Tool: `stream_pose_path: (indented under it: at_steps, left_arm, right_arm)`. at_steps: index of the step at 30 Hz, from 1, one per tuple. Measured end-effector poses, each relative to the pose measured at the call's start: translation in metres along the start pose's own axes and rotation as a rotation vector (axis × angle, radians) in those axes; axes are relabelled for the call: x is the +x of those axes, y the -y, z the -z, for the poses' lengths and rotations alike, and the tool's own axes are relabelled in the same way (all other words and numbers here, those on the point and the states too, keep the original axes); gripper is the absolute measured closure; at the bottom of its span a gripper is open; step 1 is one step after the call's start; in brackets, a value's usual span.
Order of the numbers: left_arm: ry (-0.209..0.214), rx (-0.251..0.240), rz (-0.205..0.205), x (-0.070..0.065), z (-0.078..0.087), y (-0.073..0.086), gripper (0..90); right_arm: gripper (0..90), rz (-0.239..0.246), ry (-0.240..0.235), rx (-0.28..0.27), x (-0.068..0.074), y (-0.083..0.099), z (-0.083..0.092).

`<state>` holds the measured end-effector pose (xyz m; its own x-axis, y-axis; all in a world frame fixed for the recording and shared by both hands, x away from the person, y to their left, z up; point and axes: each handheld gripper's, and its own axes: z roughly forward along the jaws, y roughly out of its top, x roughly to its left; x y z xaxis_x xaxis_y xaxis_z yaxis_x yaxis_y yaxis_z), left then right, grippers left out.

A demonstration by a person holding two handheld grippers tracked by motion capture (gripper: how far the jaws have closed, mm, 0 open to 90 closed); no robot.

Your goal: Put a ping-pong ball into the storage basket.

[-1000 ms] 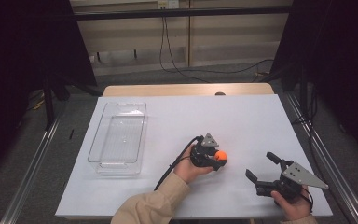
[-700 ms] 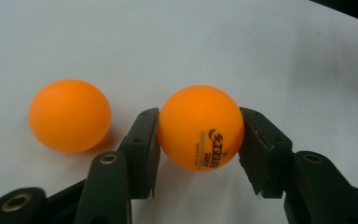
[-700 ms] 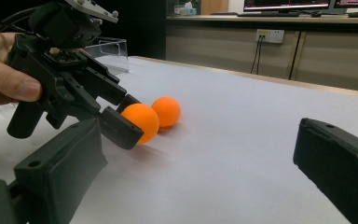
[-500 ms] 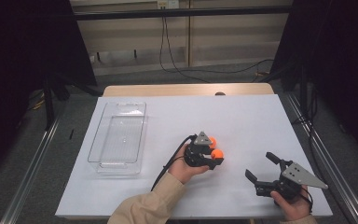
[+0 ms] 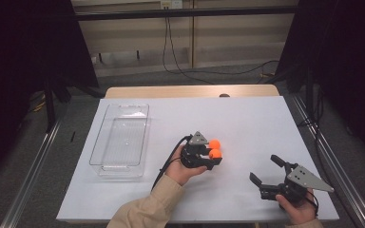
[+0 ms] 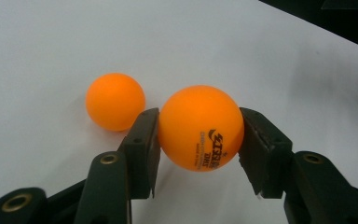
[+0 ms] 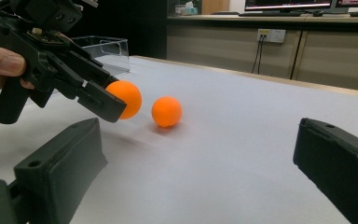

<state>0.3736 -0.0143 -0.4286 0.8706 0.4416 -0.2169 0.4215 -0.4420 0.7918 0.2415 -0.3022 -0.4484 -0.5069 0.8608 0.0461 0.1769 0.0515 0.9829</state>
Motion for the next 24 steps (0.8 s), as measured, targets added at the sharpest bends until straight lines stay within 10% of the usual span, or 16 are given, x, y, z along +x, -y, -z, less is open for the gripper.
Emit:
stream_pose_path:
  at_steps: [24]
  left_arm:
    - [-0.025, -0.007, 0.019, 0.005, 0.019, 0.005, 50.8]
  right_arm:
    - [1.3, 0.001, -0.003, 0.002, 0.001, 0.0, -0.001]
